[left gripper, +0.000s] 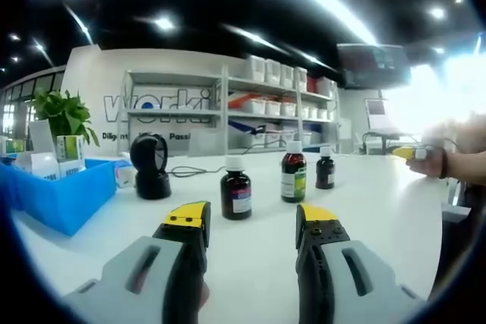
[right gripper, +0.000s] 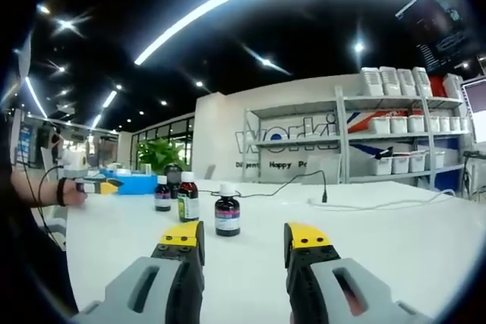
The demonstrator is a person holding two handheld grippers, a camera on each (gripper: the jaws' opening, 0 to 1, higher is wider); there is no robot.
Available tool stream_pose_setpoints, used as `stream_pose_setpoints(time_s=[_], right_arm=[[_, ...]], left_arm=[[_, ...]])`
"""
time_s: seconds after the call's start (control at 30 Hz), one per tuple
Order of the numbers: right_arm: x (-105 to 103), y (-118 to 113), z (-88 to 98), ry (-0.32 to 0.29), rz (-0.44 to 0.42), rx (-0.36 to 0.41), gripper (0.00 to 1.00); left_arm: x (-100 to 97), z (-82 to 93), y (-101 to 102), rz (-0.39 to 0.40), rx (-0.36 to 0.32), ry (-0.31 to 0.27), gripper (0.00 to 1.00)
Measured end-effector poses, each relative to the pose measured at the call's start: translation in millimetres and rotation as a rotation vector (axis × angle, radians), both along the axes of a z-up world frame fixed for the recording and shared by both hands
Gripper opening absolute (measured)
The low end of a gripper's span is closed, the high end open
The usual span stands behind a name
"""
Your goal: Rotate the medicine bottle to make it face forward pick up the medicine bottle inspect the drug traceability code place the medicine on the table
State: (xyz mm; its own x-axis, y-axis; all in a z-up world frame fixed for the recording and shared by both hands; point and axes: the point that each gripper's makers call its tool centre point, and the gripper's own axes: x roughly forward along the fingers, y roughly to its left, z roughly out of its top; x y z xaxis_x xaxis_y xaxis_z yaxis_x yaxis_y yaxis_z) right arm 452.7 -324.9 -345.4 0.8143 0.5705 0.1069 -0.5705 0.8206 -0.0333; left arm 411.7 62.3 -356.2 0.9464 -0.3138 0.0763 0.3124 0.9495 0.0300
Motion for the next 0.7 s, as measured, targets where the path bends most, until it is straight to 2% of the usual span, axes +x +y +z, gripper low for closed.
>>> stream_pose_setpoints(time_s=[0.1,0.7], right_arm=[[-0.3,2.6,-2.4,-0.004,0.001,-0.028,0.37],[0.7,2.2,-3.8,0.003,0.005,-0.030,0.36]], left_arm=[[0.0,-0.2,-0.2,-0.001,0.001,0.000,0.36],[0.6,-0.3,0.8,0.001,0.000,0.000,0.36]])
